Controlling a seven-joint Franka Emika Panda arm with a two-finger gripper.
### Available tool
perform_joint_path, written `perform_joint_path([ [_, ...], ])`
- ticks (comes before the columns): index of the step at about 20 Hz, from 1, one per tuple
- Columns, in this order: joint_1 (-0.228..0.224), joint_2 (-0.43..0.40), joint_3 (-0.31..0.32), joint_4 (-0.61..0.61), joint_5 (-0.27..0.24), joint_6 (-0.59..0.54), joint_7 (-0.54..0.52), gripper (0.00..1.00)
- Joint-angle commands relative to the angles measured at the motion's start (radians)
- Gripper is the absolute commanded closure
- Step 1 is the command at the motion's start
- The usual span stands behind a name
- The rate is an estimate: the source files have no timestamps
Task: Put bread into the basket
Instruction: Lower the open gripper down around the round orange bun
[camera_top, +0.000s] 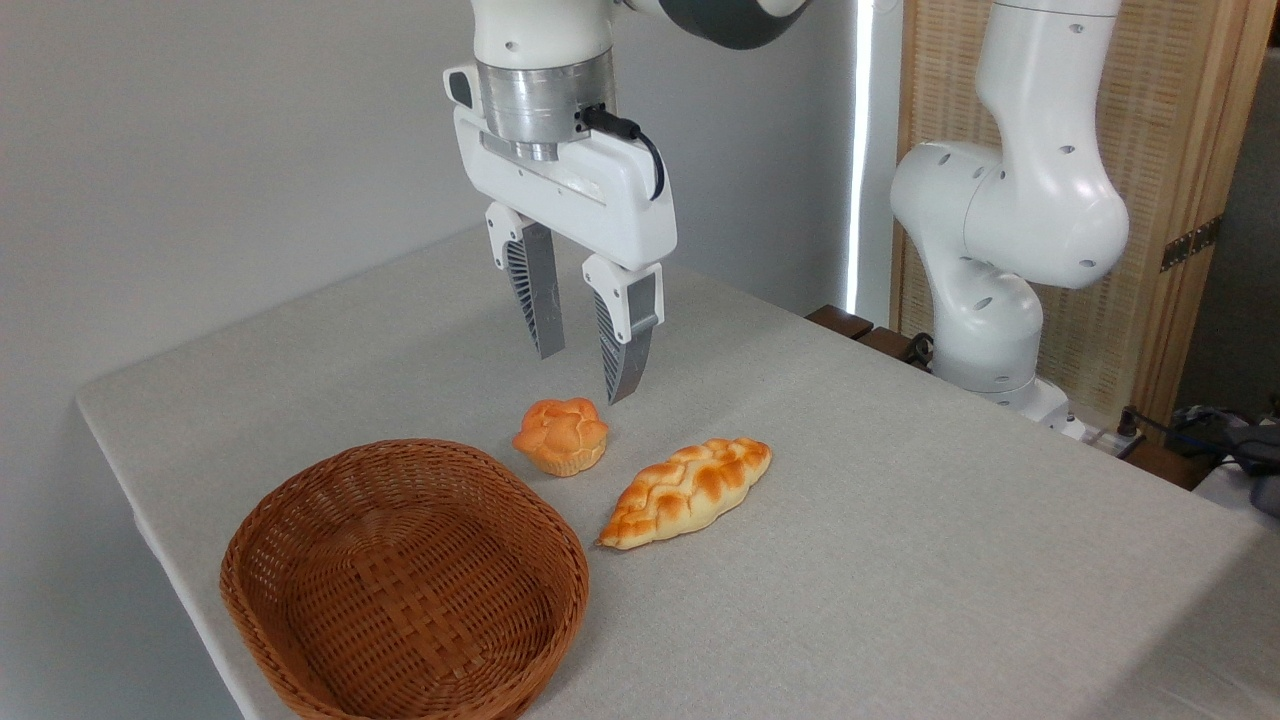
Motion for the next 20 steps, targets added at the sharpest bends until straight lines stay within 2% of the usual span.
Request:
perform_joint_path([
  [1, -0.017, -0.014, -0.008, -0.039, 0.003, 0.021, 0.012, 0.0],
  [11, -0.024, 0.058, -0.133, -0.057, 0.003, 0.021, 0.006, 0.0],
  [15, -0.043, 0.089, -0.15, -0.077, 0.003, 0.03, 0.011, 0.0],
  [20, -0.096, 0.1, -0.151, -0.164, 0.003, 0.19, 0.012, 0.0],
])
